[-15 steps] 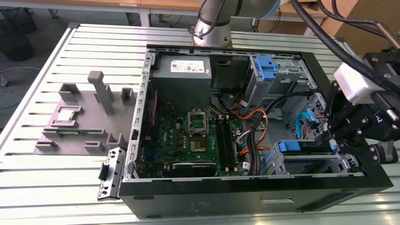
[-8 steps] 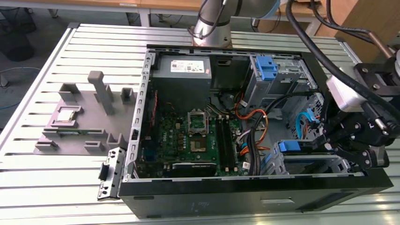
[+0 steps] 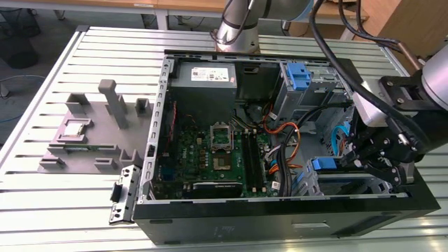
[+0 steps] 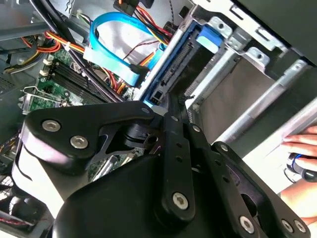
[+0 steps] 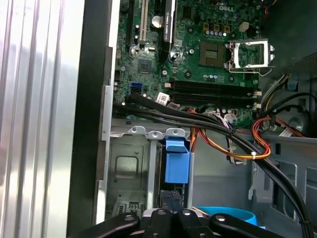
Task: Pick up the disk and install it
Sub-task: 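Insert the disk into the insertion slot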
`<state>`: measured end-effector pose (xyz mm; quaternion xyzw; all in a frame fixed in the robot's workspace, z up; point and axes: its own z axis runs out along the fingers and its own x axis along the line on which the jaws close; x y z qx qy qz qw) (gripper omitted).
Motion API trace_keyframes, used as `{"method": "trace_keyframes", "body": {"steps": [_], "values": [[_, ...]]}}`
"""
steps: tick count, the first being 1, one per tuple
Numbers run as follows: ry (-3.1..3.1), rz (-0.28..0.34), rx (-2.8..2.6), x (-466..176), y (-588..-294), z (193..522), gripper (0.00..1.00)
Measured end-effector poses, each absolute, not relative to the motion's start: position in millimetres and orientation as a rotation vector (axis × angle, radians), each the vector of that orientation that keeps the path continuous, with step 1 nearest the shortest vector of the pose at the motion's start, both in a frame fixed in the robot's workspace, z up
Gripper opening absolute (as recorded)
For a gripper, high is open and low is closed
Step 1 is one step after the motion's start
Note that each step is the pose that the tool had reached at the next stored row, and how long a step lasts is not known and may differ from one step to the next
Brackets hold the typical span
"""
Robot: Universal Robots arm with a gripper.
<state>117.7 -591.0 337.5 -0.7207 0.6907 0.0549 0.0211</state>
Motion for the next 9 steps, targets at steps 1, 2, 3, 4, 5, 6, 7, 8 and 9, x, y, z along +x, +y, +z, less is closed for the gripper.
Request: {"method": "trace_keyframes", "body": {"steps": [1,2,3,4,5,6,7,8,9], "values": [[2.141,0.170,-2.234,118,-590,336,0.10],[2.141,0.170,-2.234,117,-589,334,0.10],[2.141,0.170,-2.234,117,-589,332,0.10],[2.141,0.170,-2.234,117,-589,330,0.10],[2.141,0.170,-2.234,117,-589,329,0.10],[2.141,0.170,-2.234,117,-589,328,0.10],[2.141,0.170,-2.234,117,-589,328,0.10],[2.141,0.170,-2.234,117,-589,327,0.10],[2.141,0.170,-2.234,117,-589,325,0.10]]}}
